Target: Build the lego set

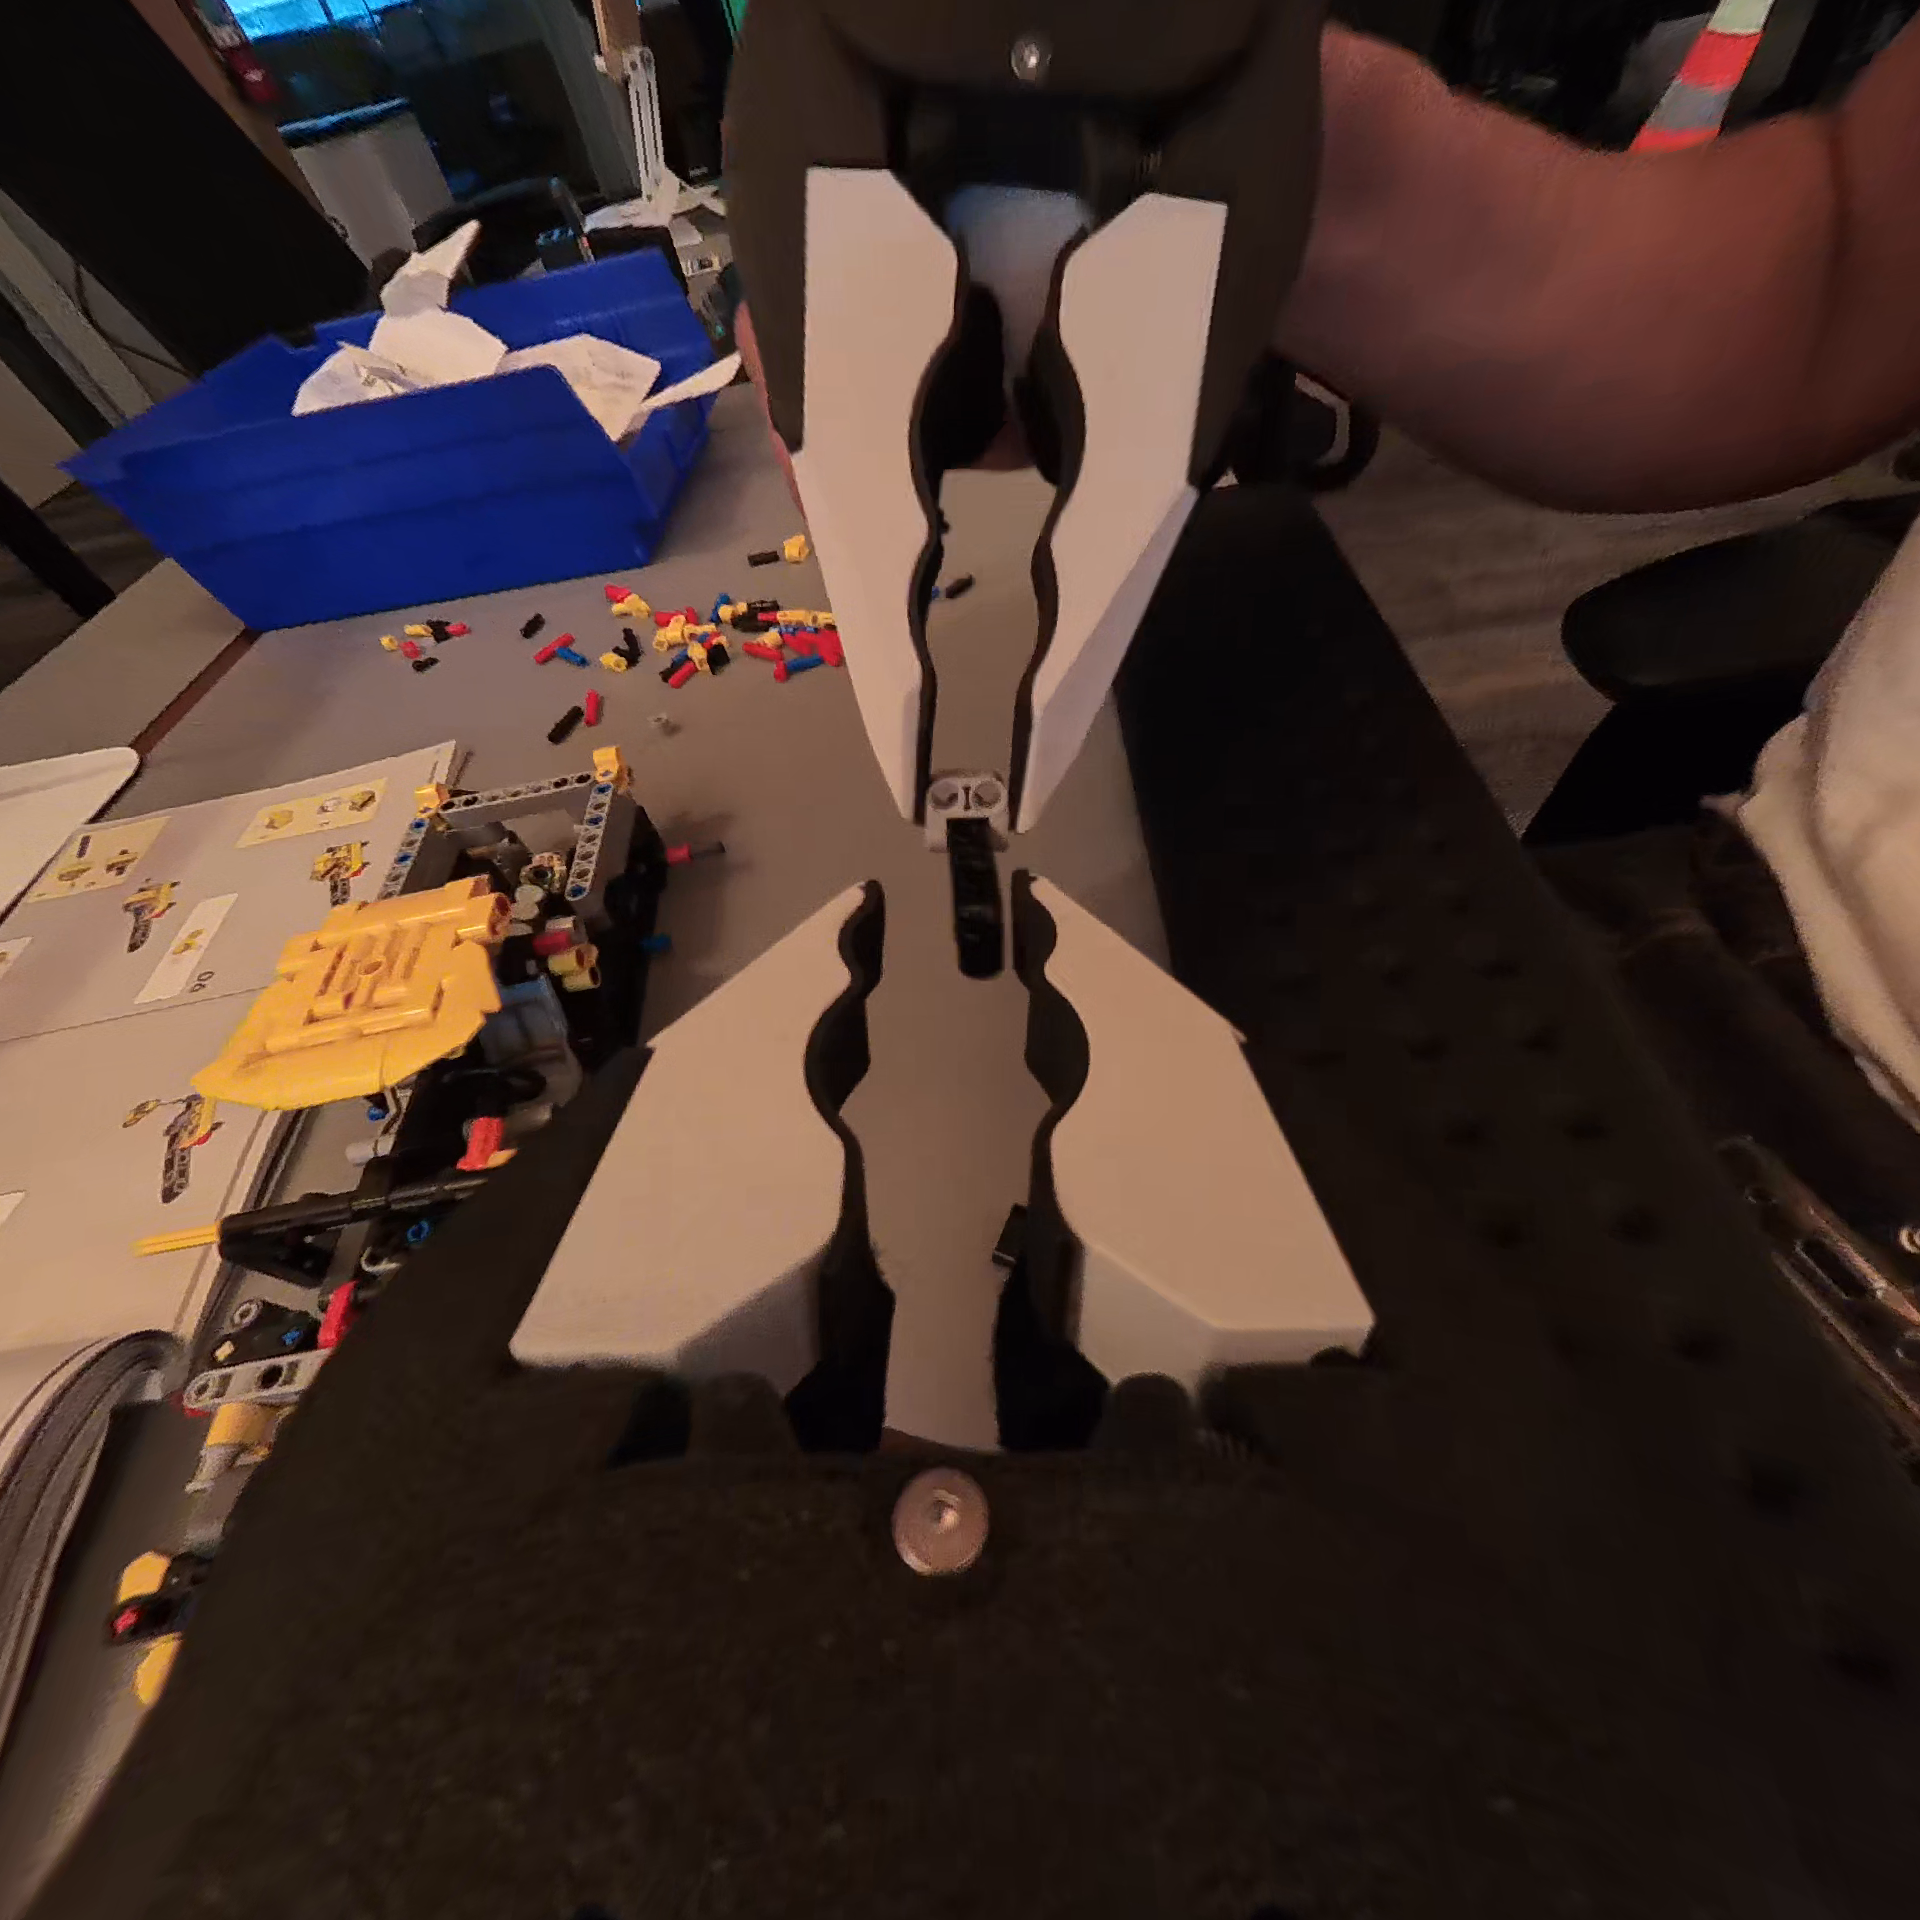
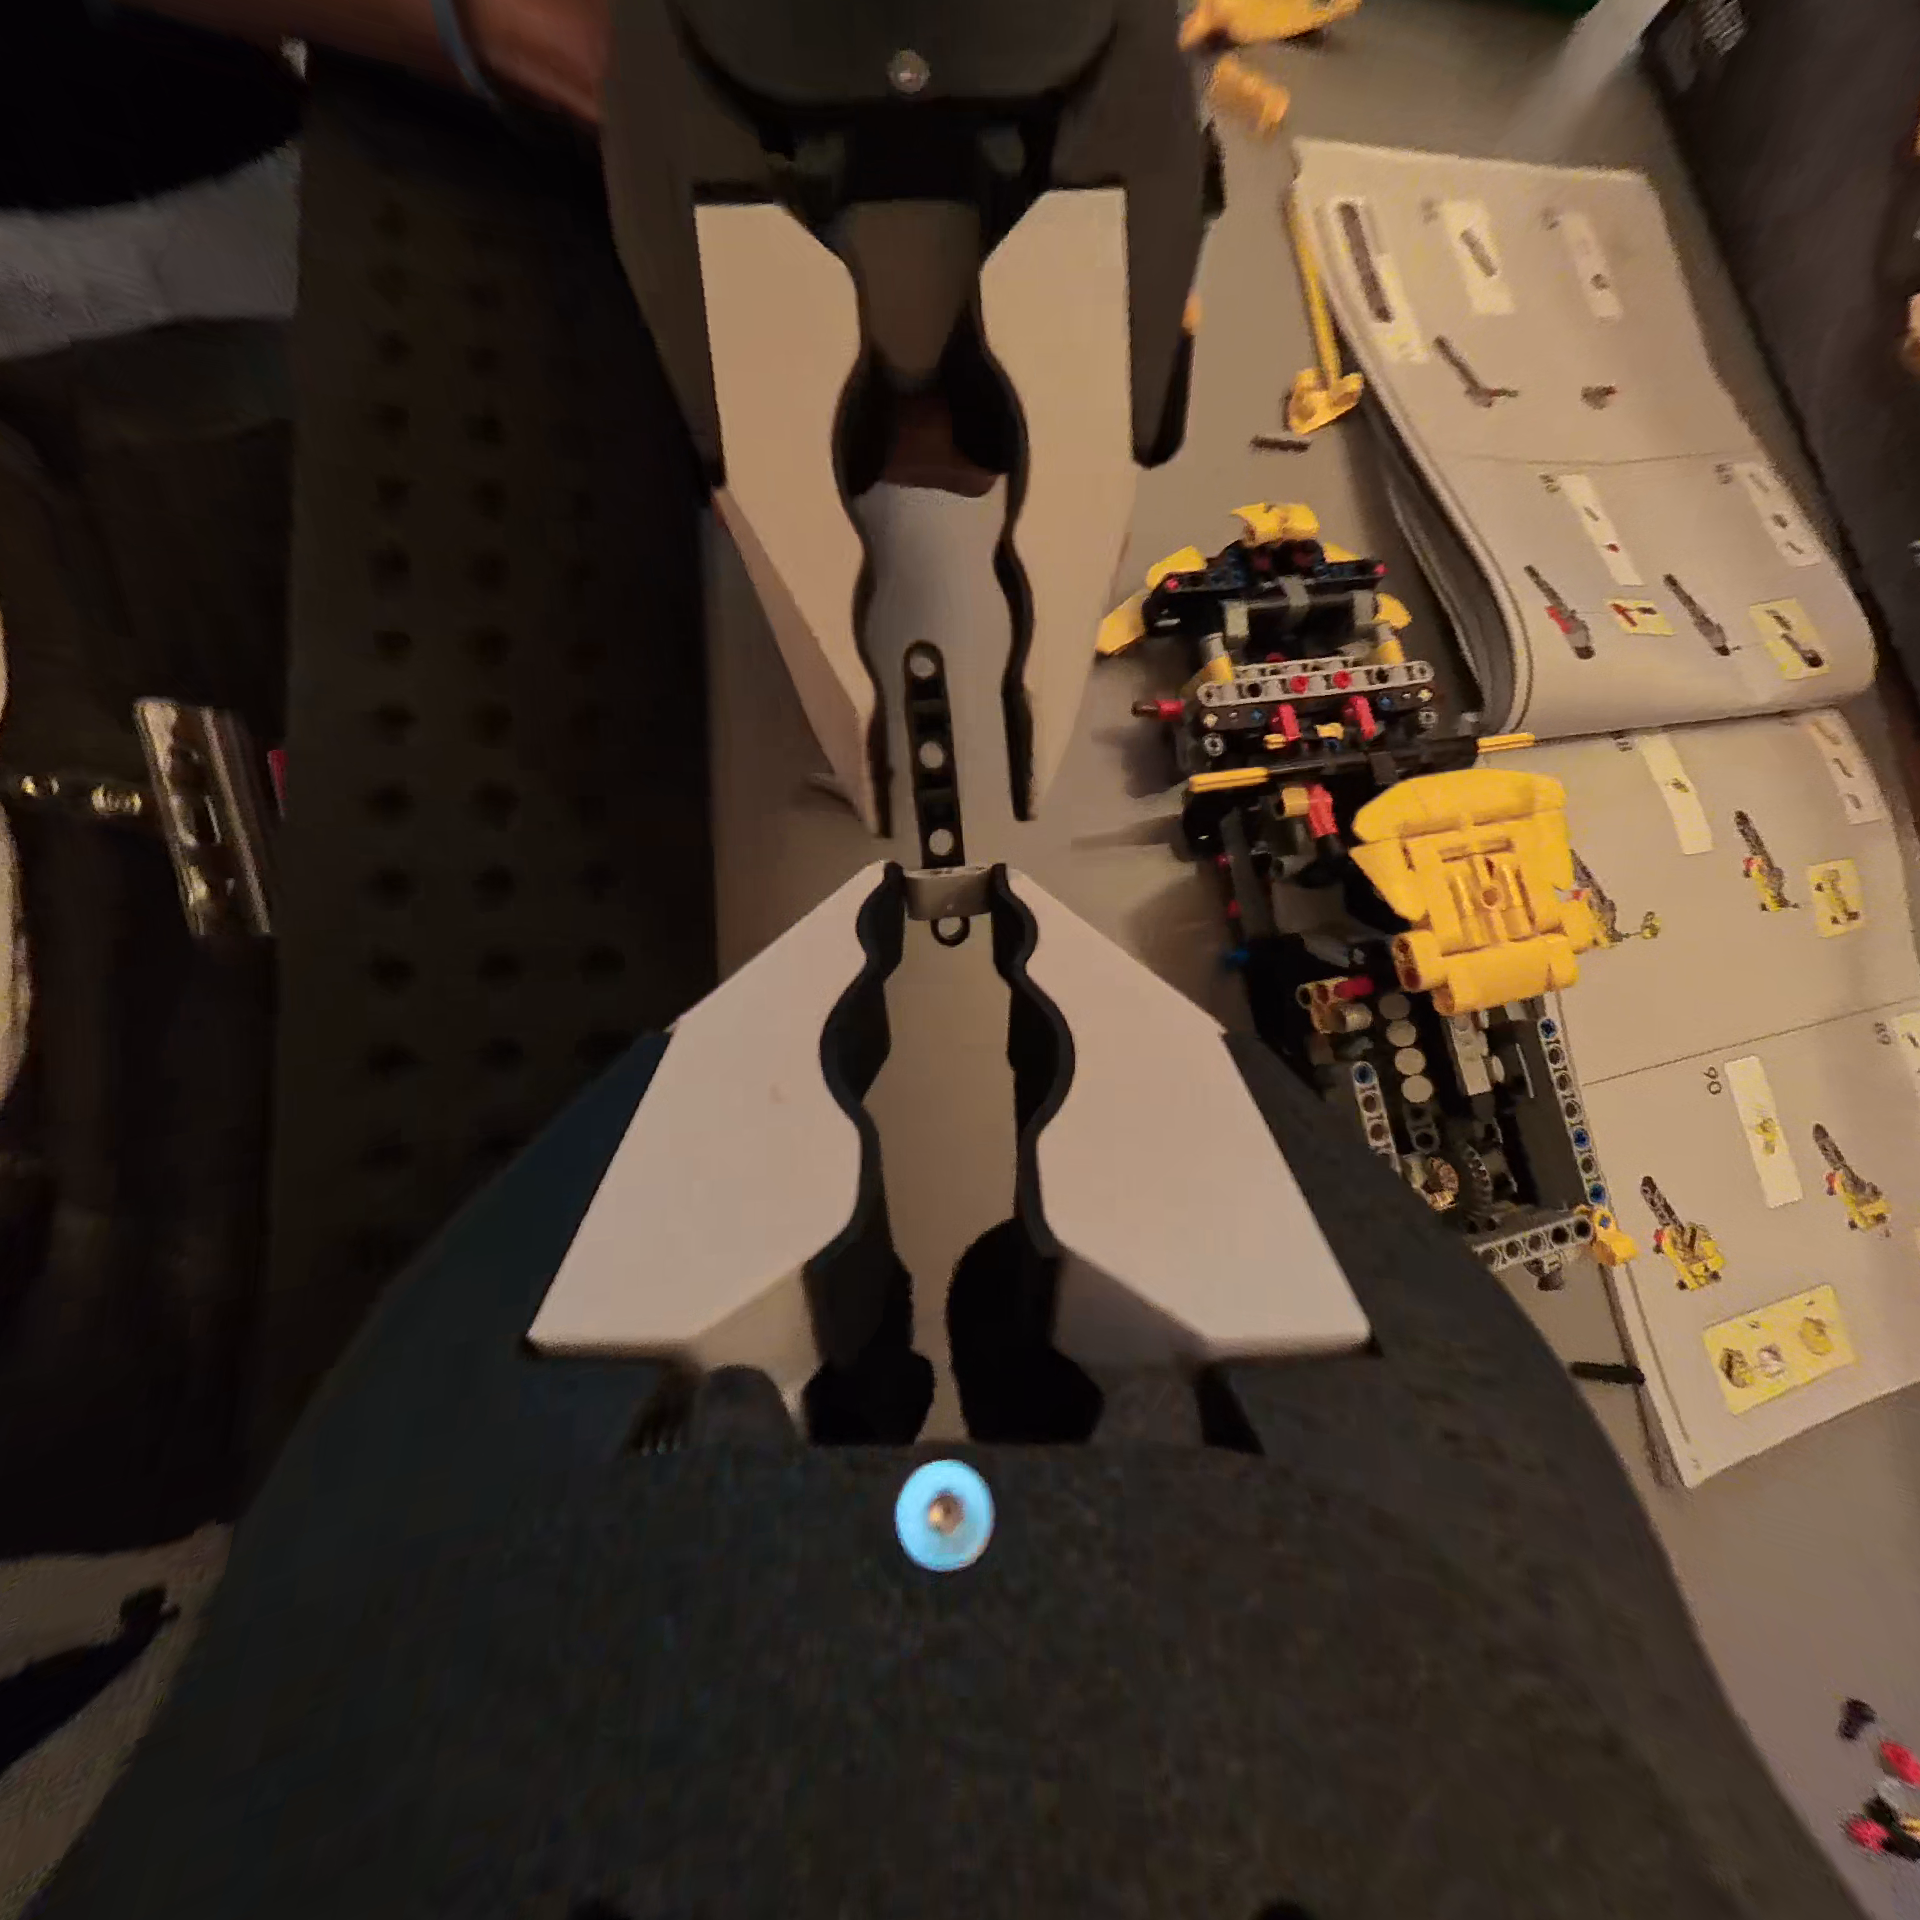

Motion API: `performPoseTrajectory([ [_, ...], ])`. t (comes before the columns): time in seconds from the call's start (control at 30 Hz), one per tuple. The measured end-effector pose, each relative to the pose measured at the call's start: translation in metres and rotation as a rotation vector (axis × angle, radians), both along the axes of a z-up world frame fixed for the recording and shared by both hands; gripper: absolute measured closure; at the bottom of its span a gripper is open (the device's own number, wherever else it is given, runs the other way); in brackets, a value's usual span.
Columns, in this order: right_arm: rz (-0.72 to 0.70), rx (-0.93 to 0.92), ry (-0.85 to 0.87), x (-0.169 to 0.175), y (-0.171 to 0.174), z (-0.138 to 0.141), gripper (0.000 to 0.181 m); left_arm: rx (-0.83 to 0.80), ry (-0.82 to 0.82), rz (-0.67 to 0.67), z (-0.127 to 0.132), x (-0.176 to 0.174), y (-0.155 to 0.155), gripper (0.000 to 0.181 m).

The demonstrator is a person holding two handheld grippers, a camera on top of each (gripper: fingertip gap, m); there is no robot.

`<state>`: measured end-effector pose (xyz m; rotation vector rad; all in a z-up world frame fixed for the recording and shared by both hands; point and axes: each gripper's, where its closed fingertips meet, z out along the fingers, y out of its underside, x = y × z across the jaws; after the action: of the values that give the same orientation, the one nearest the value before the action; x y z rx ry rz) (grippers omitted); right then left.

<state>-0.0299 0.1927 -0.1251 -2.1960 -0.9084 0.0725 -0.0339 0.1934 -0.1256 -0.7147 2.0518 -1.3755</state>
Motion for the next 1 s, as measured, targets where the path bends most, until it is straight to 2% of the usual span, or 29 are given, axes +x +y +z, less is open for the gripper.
performPoseTrajectory([
  [0.07,0.014,-0.031,-0.049,-0.002,0.000,-0.001,0.165,-0.003,-0.011,-0.026,0.002,-0.004,-0.003,0.173],
  [0.2,0.027,-0.064,-0.077,-0.005,0.004,0.002,0.165,-0.010,-0.023,-0.021,0.006,-0.006,-0.001,0.173],
  [0.3,0.007,0.055,-0.035,-0.004,0.016,0.016,0.165,-0.029,-0.074,0.026,0.017,-0.010,0.017,0.173],
  [0.37,-0.032,0.124,0.014,0.004,0.018,0.018,0.157,-0.109,-0.050,0.076,0.021,-0.020,0.041,0.173],
  [0.47,0.051,-0.003,0.121,-0.016,0.007,-0.025,0.154,-0.210,0.008,0.114,0.016,-0.042,0.062,0.173],
  [0.53,0.134,-0.043,0.056,-0.025,0.008,-0.063,0.152,-0.236,0.035,0.127,0.014,-0.053,0.064,0.174],
  [0.6,0.170,-0.069,0.014,-0.020,0.016,-0.085,0.154,-0.226,0.058,0.131,0.010,-0.061,0.062,0.174],
  [0.77,0.195,-0.235,0.325,-0.030,0.033,-0.076,0.154,-0.059,0.070,0.279,-0.016,-0.065,0.071,0.174],
  [0.87,0.177,-0.255,0.338,-0.028,0.040,-0.076,0.161,-0.019,-0.018,0.413,-0.011,-0.066,0.079,0.173],
  [1.0,0.186,-0.270,0.296,-0.034,0.040,-0.080,0.167,-0.008,-0.102,0.425,0.000,-0.068,0.075,0.173],
])
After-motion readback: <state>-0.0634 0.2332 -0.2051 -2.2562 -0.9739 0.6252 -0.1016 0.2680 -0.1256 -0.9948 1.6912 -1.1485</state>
